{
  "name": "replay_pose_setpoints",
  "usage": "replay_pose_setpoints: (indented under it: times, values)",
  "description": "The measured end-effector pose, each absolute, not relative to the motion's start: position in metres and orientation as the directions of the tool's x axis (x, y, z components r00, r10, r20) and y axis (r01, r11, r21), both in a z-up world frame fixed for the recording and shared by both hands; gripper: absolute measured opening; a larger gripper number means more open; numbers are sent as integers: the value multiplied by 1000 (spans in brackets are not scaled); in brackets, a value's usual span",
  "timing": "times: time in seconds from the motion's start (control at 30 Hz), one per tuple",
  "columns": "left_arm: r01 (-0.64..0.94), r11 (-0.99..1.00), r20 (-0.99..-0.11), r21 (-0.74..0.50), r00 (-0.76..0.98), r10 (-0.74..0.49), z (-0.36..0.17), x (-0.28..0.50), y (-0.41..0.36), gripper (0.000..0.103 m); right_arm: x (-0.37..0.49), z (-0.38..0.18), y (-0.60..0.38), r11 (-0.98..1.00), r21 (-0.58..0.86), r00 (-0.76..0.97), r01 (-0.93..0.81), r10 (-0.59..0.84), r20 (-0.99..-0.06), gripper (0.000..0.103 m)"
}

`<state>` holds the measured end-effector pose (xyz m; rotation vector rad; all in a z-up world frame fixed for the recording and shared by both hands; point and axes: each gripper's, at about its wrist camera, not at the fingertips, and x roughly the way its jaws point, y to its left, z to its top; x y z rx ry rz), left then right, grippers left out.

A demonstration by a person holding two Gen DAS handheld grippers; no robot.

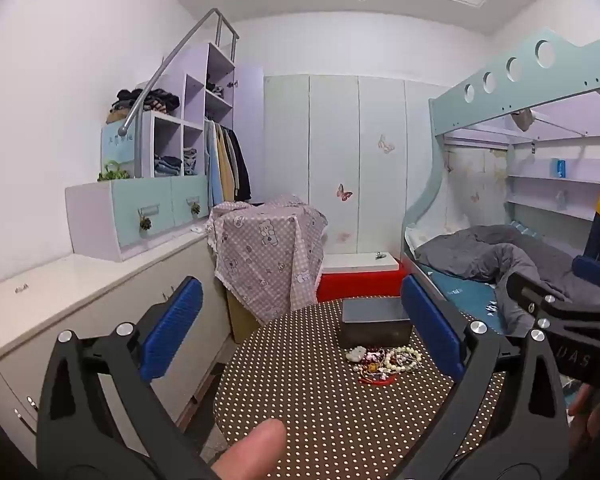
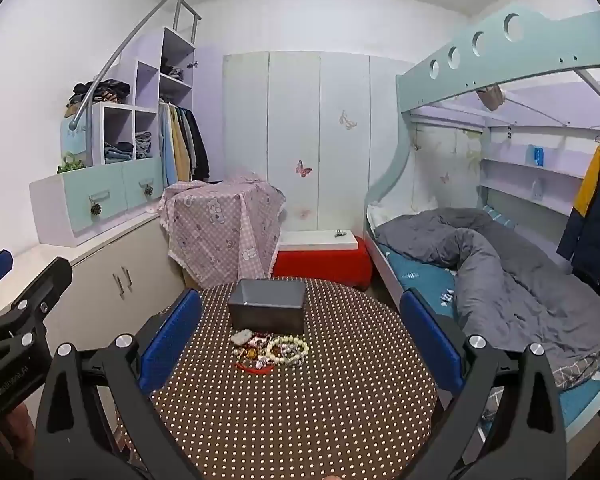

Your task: Organize jewelry

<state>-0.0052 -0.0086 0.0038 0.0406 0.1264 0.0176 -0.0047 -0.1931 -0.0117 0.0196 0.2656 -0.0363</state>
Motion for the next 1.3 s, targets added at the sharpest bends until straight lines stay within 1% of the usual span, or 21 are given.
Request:
replay_pose_setpoints:
  times: [0.13, 0.3, 0.37, 0.63, 0.9, 1.07, 1.3]
  values:
    - [-17, 997, -119, 70, 993, 25, 11, -4, -10, 97, -9, 2, -199, 999, 20, 974, 36, -31, -225, 96]
    - [29, 997, -133, 74, 991, -19, 19, 0, -12, 97, -12, 11, -201, 999, 47, 985, 7, 2, -173, 96]
    - [33, 997, -136, 72, 990, -23, 19, 2, -13, 97, -9, 11, -201, 998, 58, 984, -18, 28, -173, 96]
    - [37, 998, -165, 45, 986, -29, 9, 10, -15, 97, -3, 0, -194, 998, 56, 980, -35, 45, -193, 96]
    - [22, 1000, -166, 8, 986, -20, 0, 13, -6, 97, 2, -1, -193, 999, 32, 978, -14, 20, -209, 96]
    - [18, 1000, -160, 21, 987, -14, 0, 15, -7, 97, 4, -1, -194, 1000, 23, 977, -10, 14, -212, 96]
    - [25, 1000, -170, 6, 985, -24, -2, 24, -7, 97, 15, -3, -194, 1000, 4, 974, -11, 11, -227, 96]
